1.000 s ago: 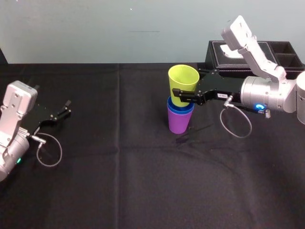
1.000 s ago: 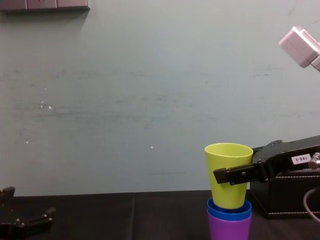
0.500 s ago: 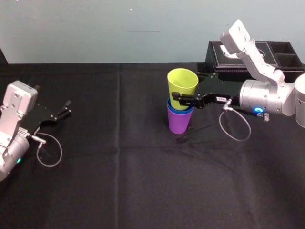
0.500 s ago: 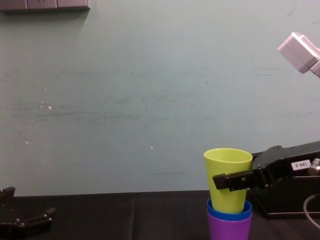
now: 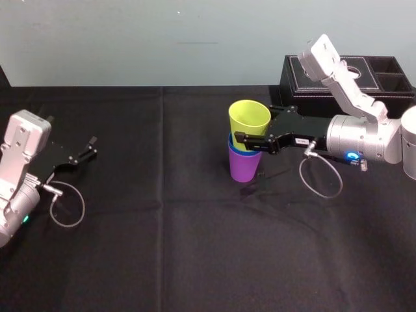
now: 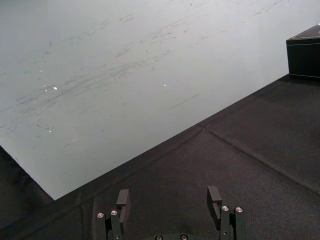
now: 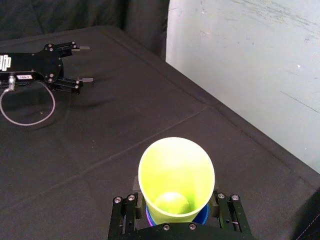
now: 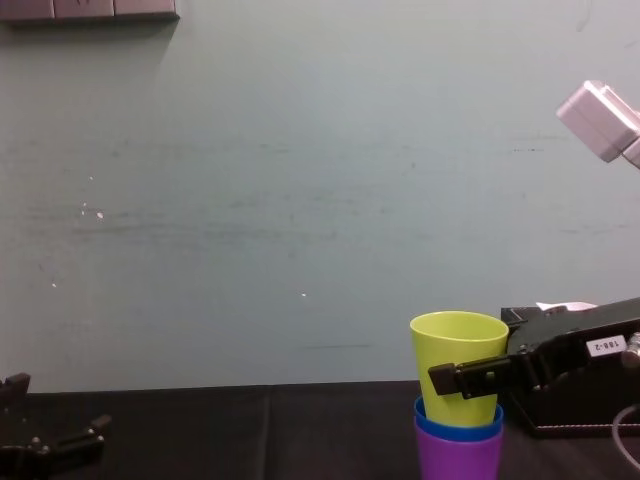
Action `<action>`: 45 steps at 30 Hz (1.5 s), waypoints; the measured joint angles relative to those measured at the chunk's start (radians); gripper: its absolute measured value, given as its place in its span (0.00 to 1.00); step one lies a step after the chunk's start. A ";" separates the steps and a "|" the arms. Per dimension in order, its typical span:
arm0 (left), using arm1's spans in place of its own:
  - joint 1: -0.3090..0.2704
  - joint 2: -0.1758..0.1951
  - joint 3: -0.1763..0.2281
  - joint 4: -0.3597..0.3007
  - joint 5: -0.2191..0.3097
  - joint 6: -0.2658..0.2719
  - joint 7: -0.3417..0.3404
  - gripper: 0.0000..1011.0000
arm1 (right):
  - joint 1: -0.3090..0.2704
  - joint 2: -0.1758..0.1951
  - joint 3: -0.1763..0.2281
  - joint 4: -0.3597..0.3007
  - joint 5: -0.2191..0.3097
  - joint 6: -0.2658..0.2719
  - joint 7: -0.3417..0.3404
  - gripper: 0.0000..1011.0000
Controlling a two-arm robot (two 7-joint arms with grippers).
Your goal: Stack the three plastic cups sequentially using one hand.
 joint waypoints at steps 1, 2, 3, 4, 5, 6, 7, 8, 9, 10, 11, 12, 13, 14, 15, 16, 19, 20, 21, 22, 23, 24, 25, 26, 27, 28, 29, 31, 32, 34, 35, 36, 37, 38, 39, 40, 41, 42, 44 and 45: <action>0.000 0.000 0.000 0.000 0.000 0.000 0.000 1.00 | 0.000 0.000 0.000 0.000 0.000 0.000 0.000 0.72; 0.000 0.000 0.000 0.000 0.000 0.000 0.000 1.00 | 0.000 0.000 0.000 0.000 0.000 0.000 0.000 0.72; 0.000 0.000 0.000 0.000 0.000 0.000 0.000 1.00 | 0.000 0.000 0.000 0.000 0.000 0.000 0.000 0.72; 0.000 0.000 0.000 0.000 0.000 0.000 0.000 1.00 | 0.000 0.000 0.000 0.000 0.000 0.000 0.000 0.72; 0.000 0.000 0.000 0.000 0.000 0.000 0.000 1.00 | 0.000 0.000 0.000 0.000 0.000 0.000 0.000 0.72; 0.000 0.000 0.000 0.000 0.000 0.000 0.000 1.00 | 0.000 0.000 0.000 0.000 0.000 0.000 0.000 0.72; 0.000 0.000 0.000 0.000 0.000 0.000 0.000 1.00 | 0.000 0.000 0.000 0.000 0.001 0.000 -0.001 0.72; 0.000 0.000 0.000 0.000 0.000 0.000 0.000 1.00 | 0.000 0.000 0.000 0.000 0.001 0.000 -0.001 0.72; 0.000 0.000 0.000 0.000 0.000 0.000 0.000 1.00 | 0.001 0.000 0.000 0.000 0.001 0.000 -0.001 0.72; 0.000 0.000 0.000 0.000 0.000 0.000 0.000 1.00 | 0.001 0.000 0.000 0.000 0.001 0.000 -0.001 0.72; 0.000 0.000 0.000 0.000 0.000 0.000 0.000 1.00 | 0.001 0.000 0.000 0.000 0.001 0.000 -0.001 0.72; 0.000 0.000 0.000 0.000 0.000 0.000 0.000 1.00 | 0.001 0.000 0.000 0.000 0.001 0.000 -0.001 0.72; 0.000 0.000 0.000 0.000 0.000 0.000 0.000 1.00 | 0.001 0.000 0.000 0.000 0.001 0.000 -0.001 0.72; 0.000 0.000 0.000 0.000 0.000 0.000 0.000 1.00 | 0.001 0.000 0.000 0.000 0.001 0.000 -0.001 0.72; 0.000 0.000 0.000 0.000 0.000 0.000 0.000 1.00 | 0.001 0.000 0.000 0.000 0.001 0.000 -0.001 0.72; 0.000 0.000 0.000 0.000 0.000 0.000 0.000 1.00 | 0.001 0.000 0.000 0.000 0.001 0.000 -0.001 0.72; 0.000 0.000 0.000 0.000 0.000 0.000 0.000 1.00 | 0.001 0.000 0.000 0.000 0.001 0.000 -0.001 0.72; 0.000 0.000 0.000 0.000 0.000 0.000 0.000 1.00 | 0.001 0.000 0.000 0.000 0.001 0.000 -0.001 0.72; 0.000 0.000 0.000 0.000 0.000 0.000 0.000 1.00 | 0.001 0.000 0.000 0.000 0.001 0.000 -0.001 0.72; 0.000 0.000 0.000 0.000 0.000 0.000 0.000 1.00 | 0.001 0.000 0.000 0.000 0.001 0.000 -0.001 0.72; 0.000 0.000 0.000 0.000 0.000 0.000 0.000 1.00 | 0.001 0.000 0.000 0.000 0.001 0.000 -0.001 0.72; 0.000 0.000 0.000 0.000 0.000 0.000 0.000 1.00 | 0.002 0.000 0.000 0.000 0.001 0.000 -0.001 0.72; 0.000 0.000 0.000 0.000 0.000 0.000 0.000 1.00 | 0.002 0.000 0.000 0.000 0.001 0.000 -0.001 0.75; 0.000 0.000 0.000 0.000 0.000 0.000 0.000 1.00 | 0.002 0.000 0.000 0.000 0.001 0.000 -0.001 0.78; 0.000 0.000 0.000 0.000 0.000 0.000 0.000 1.00 | 0.002 0.000 0.000 0.000 0.001 0.000 -0.001 0.79; 0.000 0.000 0.000 0.000 0.000 0.000 0.000 1.00 | 0.002 0.000 0.000 0.000 0.001 0.000 -0.001 0.82; 0.000 0.000 0.000 0.000 0.000 0.000 0.000 1.00 | 0.002 0.000 0.000 0.000 0.001 0.000 -0.001 0.84; 0.000 0.000 0.000 0.000 0.000 0.000 0.000 1.00 | 0.002 0.000 0.000 0.000 0.001 0.000 -0.001 0.89; 0.000 0.000 0.000 0.000 0.000 0.000 0.000 1.00 | 0.002 0.000 0.000 0.000 0.001 0.000 -0.001 0.92; 0.000 0.000 0.000 0.000 0.000 0.000 0.000 1.00 | 0.002 0.000 0.000 0.000 0.001 0.000 -0.001 0.96; 0.000 0.000 0.000 0.000 0.000 0.000 0.000 1.00 | 0.002 0.000 0.000 0.000 0.001 0.000 -0.001 0.98; 0.000 0.000 0.000 0.000 0.000 0.000 0.000 1.00 | 0.002 0.000 0.000 0.000 0.001 0.000 -0.001 0.99; 0.000 0.000 0.000 0.000 0.000 0.000 0.000 1.00 | 0.002 0.000 0.000 0.000 0.001 0.000 -0.001 0.99; 0.000 0.000 0.000 0.000 0.000 0.000 0.000 1.00 | 0.002 0.000 0.000 0.000 0.001 0.000 -0.001 0.99; 0.000 0.000 0.000 0.000 0.000 0.000 0.000 1.00 | 0.002 0.000 0.000 0.000 0.001 0.000 -0.001 0.99; 0.000 0.000 0.000 0.000 0.000 0.000 0.000 1.00 | 0.002 0.000 0.000 0.000 0.001 0.000 -0.001 0.99; 0.000 0.000 0.000 0.000 0.000 0.000 0.000 1.00 | 0.002 0.000 0.000 0.000 0.001 0.000 -0.001 0.99; 0.000 0.000 0.000 0.000 0.000 0.000 0.000 1.00 | 0.002 0.000 0.000 0.000 0.001 0.000 -0.001 0.99; 0.000 0.000 0.000 0.000 0.000 0.000 0.000 1.00 | 0.002 0.000 0.000 0.000 0.001 0.000 -0.001 0.99; 0.000 0.000 0.000 0.000 0.000 0.000 0.000 1.00 | 0.002 0.000 0.000 0.000 0.001 0.000 -0.001 0.99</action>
